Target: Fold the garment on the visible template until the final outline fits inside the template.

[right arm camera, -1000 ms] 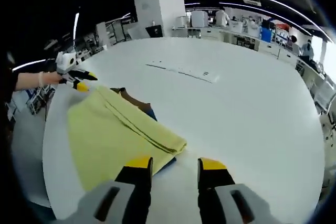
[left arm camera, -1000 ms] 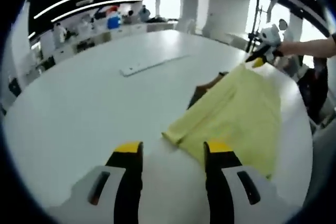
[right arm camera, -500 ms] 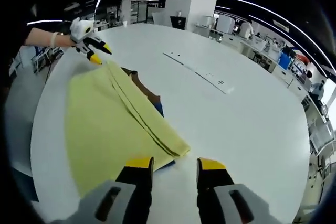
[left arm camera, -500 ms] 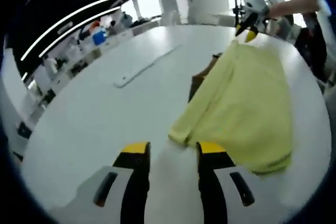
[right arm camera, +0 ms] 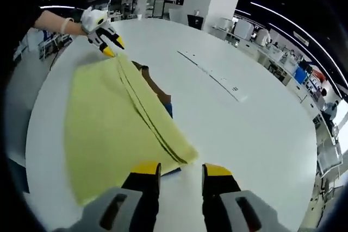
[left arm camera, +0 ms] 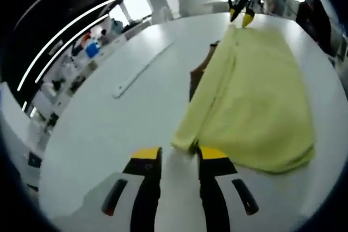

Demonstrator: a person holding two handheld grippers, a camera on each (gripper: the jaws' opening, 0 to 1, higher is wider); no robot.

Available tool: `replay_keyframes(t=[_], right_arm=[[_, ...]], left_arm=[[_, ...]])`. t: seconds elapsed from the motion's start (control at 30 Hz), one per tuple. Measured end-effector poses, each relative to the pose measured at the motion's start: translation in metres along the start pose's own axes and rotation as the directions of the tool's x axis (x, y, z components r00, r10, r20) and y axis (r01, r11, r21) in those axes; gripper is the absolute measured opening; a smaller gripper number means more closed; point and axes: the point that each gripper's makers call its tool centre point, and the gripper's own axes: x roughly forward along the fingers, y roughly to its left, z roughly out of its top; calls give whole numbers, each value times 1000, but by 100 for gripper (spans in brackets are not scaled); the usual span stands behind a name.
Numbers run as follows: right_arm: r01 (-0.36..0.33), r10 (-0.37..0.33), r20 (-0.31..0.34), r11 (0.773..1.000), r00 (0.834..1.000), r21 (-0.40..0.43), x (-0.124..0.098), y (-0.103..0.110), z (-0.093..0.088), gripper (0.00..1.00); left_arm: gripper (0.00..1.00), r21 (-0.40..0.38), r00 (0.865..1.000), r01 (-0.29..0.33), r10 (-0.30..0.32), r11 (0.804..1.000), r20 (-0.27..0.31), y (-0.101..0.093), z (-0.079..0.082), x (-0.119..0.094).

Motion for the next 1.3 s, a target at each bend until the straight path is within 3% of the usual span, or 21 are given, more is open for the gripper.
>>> replay_keyframes(t=[0.13,0.27,0.37,0.5,0.6,0.67,0.77,0.93,1.1,1.3], right_arm=[[7,-6,25,999,1000,-51,2,0,9,28],[12,-11,4,993,1000,-120,6,0,7,27],[26,-35,-42,976,998,-214,8,-1,-2,24],[49,-59,-24,956,998,-288,10,-1,6,20],[53,-77,-49,923,996,-380,12,-2,4,19],[49,-71,-46,932,996,-360,15,1,3,18],[54,-85,-57,909,995,-414,15,-1,2,12],[49,-84,-67,906,994,-420,15,0,0,3],[44,-75,-65,921,995,-387,13,1,0,0],[79,-93,-28,943,995,-324,9,-6,9,0]], left_arm=[[19,16,1000,-7,7,1000,8,2,2,2],[18,20,1000,-8,8,1000,6,2,2,5],[17,38,1000,-10,10,999,3,1,2,5],[16,24,1000,-13,13,1000,0,3,1,7],[14,41,1000,-15,15,999,-1,2,1,7],[13,40,1000,-15,15,999,-3,2,2,8],[12,31,1000,-16,16,999,-6,1,1,7],[10,24,1000,-21,21,999,-7,2,1,7],[0,10,1000,-13,13,1000,-3,0,2,6],[0,-23,1000,-28,28,999,9,4,6,4]])
